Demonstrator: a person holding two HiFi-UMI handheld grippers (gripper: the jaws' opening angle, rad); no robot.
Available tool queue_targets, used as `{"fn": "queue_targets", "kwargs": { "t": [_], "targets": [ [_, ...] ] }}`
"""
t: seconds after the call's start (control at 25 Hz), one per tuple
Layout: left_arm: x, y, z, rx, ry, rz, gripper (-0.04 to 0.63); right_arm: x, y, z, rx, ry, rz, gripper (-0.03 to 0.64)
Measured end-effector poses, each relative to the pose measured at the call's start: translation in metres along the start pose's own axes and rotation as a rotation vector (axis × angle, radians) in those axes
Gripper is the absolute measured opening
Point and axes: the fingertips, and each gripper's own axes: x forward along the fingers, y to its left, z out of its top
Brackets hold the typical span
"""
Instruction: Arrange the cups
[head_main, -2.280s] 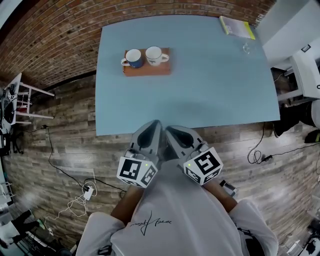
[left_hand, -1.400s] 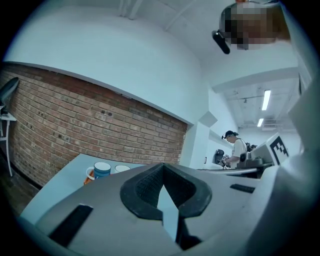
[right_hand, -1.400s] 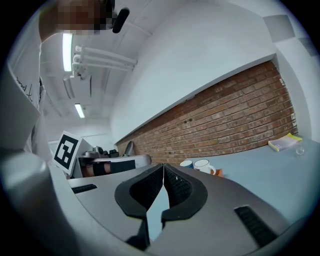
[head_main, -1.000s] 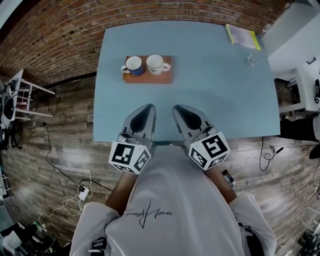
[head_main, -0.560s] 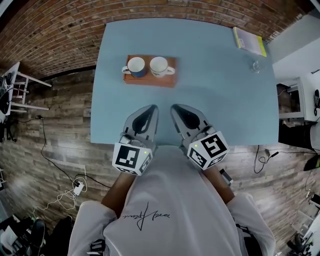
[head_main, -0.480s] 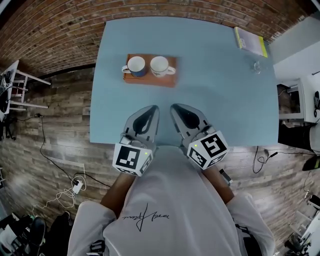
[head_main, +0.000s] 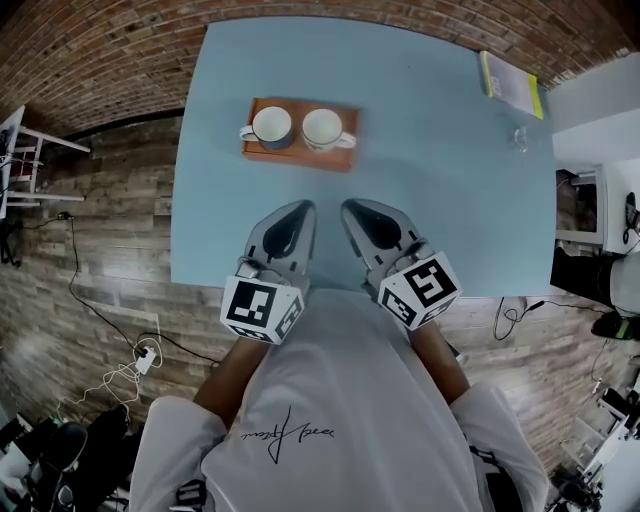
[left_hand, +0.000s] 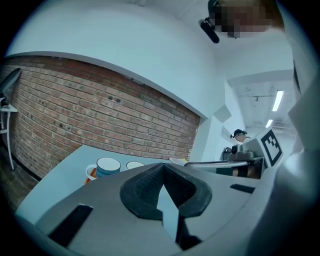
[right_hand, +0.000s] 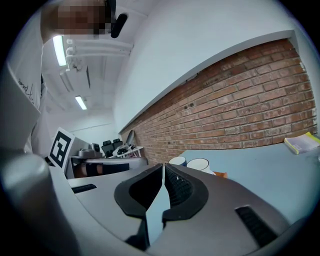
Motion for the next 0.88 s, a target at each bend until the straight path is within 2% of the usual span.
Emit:
{"fn": "queue_targets", "kwargs": {
  "t": [0.2,0.88],
  "targets": [
    [0.009,0.004,-0.004,-0.022,0.003,-0.011,0.008,0.011,-0.007,0.001,-0.047,0.023,0.031,0.021],
    [0.024,0.006,-0.016,-0.064,0.055,-0.022,0.008,0.029,-0.044,-0.010,-0.132,0.095,0.055,0.021]
  ]
}}
